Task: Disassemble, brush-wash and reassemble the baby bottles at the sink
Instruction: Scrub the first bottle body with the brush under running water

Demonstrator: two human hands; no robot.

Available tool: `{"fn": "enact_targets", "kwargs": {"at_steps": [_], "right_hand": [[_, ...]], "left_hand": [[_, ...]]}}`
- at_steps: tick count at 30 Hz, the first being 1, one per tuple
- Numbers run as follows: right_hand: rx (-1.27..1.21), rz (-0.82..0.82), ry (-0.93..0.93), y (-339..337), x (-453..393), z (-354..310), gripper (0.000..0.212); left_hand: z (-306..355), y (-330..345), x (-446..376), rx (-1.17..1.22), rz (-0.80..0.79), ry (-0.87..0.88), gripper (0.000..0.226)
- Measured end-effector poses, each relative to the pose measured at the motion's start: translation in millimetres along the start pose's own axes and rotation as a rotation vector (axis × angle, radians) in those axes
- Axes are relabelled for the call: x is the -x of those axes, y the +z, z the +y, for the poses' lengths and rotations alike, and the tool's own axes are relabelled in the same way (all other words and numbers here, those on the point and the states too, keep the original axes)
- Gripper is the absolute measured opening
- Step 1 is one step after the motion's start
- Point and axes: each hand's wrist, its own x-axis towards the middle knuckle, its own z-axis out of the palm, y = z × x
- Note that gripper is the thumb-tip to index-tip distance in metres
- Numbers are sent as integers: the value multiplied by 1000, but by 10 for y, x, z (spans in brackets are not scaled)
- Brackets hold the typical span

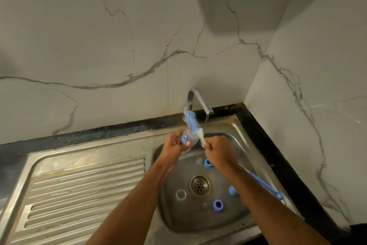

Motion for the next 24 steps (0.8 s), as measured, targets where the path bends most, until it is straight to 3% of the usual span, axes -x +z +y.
{"fn": "enact_targets", "kwargs": {"at_steps": [5,10,13,19,21,24], "right_hand": [[-28,-82,-63,78,187,72,22],[-54,13,-21,57,12,-41,23],[-89,-11,-106,193,183,25,22],[-107,79,-94,179,80,-75,19],[-135,34,-38,216,213,23,23],[-149,27,189,217,426,415,31]], "left_hand": [[-14,-81,1,27,22,-10,48],[13,-3,-32,67,44,-28,37],[14,-31,-84,158,118,-106,40],[56,205,-67,469,130,-225,33],[57,198,-126,584,179,-287,37],[33,218,-254,632,265,-435,50]]}}
